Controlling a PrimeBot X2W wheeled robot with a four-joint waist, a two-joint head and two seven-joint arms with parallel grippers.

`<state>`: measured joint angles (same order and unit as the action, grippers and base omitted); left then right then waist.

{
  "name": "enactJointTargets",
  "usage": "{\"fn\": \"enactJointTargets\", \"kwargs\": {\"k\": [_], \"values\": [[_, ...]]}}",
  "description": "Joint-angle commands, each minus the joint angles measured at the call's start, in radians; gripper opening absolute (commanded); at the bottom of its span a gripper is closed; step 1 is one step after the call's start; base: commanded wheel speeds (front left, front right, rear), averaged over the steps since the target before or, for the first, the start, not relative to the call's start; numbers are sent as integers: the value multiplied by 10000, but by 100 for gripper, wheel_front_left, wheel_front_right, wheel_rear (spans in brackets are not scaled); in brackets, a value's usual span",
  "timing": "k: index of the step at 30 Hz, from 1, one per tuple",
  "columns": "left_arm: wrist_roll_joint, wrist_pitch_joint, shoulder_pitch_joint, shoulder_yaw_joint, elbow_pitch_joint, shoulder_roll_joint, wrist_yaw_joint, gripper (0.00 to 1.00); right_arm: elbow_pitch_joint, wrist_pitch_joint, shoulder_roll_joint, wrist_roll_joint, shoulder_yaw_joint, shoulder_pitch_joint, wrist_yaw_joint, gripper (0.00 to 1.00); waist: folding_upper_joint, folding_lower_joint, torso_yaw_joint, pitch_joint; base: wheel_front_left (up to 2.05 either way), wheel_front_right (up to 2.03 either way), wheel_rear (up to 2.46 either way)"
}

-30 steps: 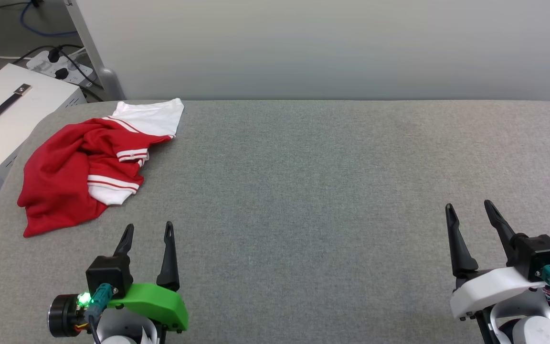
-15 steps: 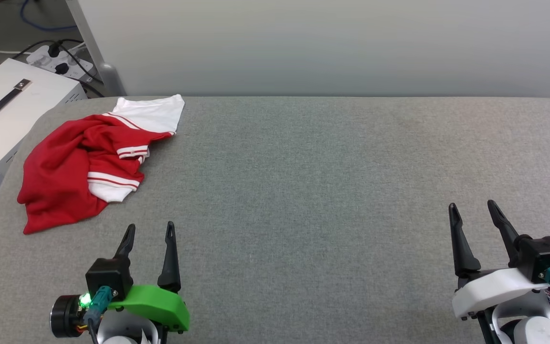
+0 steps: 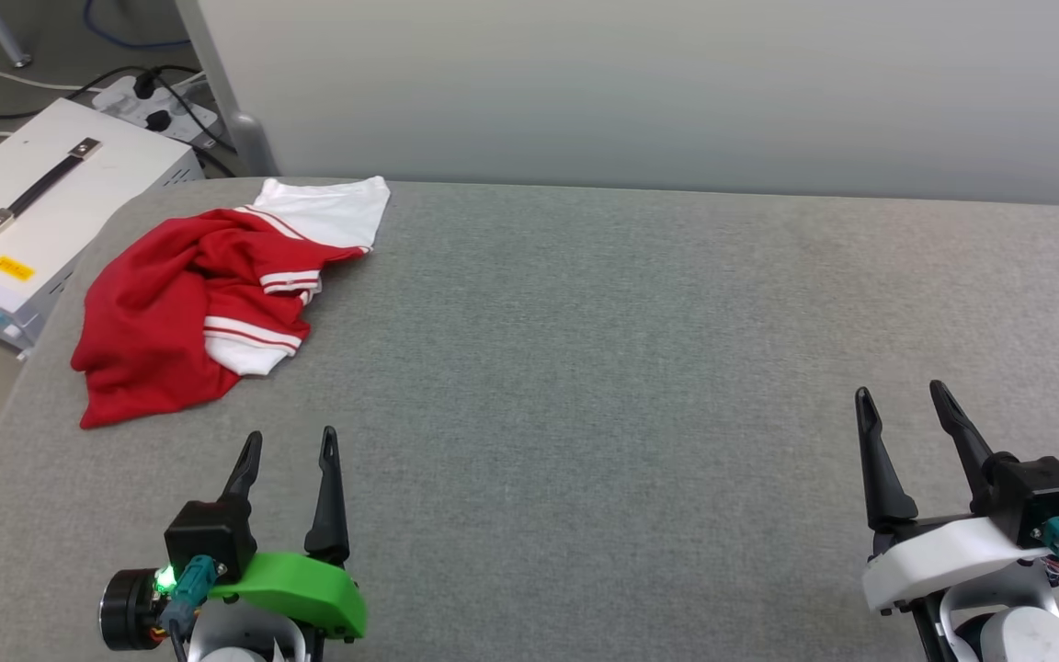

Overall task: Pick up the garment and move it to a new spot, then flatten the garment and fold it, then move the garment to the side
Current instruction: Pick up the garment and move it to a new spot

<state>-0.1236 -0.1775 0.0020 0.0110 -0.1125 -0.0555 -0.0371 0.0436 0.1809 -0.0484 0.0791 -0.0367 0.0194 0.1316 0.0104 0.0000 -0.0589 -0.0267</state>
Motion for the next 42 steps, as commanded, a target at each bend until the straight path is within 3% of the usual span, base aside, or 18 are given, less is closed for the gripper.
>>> {"fn": "enactJointTargets", "kwargs": {"k": [1,31,42], "values": [[-135,-129,-137,6,-32,38,-67,100,45,103,-16,57,12,24,-7,100,-76,0,-224,56,0,0,0],[-278,-748,-89,86,-283,51,-387,100,153,715,-18,380,400,0,-9,100,-101,0,-2935,4,0,0,0],[-380,-843,-117,23,-271,53,-376,100,179,809,-18,386,402,102,-9,100,-104,0,-3356,-149,0,0,0]]}}
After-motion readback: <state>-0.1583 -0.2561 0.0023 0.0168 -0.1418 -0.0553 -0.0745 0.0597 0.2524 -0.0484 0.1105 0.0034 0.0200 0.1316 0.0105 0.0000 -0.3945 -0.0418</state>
